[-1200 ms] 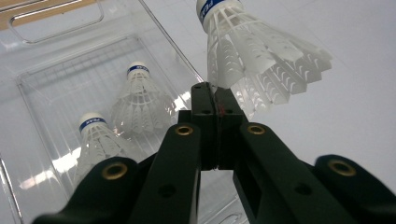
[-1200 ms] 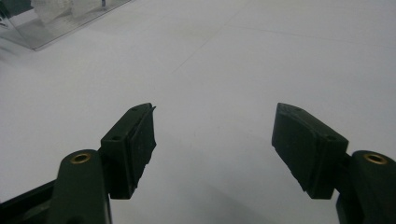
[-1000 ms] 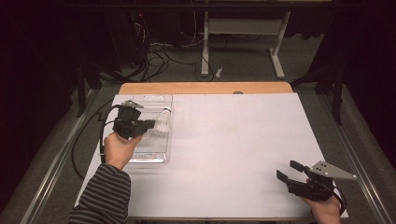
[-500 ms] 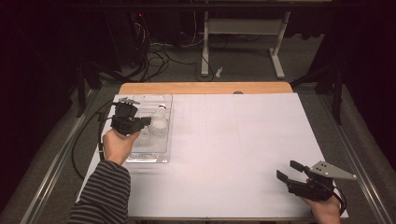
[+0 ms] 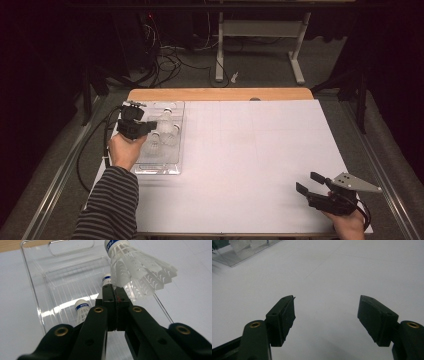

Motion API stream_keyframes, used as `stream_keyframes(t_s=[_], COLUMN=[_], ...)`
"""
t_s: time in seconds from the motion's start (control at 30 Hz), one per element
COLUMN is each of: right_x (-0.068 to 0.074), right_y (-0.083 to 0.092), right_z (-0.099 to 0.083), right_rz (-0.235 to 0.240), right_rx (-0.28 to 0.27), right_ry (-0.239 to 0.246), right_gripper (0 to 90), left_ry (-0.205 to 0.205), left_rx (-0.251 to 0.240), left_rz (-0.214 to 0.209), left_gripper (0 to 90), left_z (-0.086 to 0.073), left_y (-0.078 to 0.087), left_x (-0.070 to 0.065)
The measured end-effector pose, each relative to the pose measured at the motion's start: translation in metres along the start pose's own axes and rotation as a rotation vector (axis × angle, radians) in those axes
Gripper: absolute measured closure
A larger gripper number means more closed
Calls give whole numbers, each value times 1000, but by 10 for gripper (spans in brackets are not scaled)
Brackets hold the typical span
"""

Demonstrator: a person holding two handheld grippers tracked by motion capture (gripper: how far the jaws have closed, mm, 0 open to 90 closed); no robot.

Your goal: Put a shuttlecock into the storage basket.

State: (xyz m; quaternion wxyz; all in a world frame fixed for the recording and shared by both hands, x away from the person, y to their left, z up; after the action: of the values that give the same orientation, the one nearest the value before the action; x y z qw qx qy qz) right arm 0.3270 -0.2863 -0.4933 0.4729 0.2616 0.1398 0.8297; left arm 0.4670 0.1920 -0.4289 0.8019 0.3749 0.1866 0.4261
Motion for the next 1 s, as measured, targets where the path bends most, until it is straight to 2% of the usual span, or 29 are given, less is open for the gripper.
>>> stream_keyframes(t_s=[0.3,0.53,1.0], right_x=[0,0,0], right_y=[0,0,0], right_z=[0,0,0], right_rz=[2,2,2], right_rx=[4,3,4], right_ry=[-5,-4,-4], right_gripper=[305,305,305], left_ry=[28,70,111], left_rx=[23,45,61], left_rz=[29,41,59], left_gripper=[895,894,893], left_z=[2,-1,-4], left_y=[-9,-17,-26], left_x=[10,19,27])
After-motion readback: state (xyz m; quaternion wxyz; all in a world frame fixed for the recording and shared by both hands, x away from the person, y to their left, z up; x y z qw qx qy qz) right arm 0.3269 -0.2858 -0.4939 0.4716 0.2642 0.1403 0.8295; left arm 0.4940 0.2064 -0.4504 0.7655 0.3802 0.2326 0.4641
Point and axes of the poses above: each handheld gripper's, and its own axes: y roughly backward along the jaws, z roughly out of its top, x roughly to its left, the point moved 9 cm from there along -y, roughly forward along the jaws, and after that the axes turned 14 degrees about -y, right-handed, at the moved point
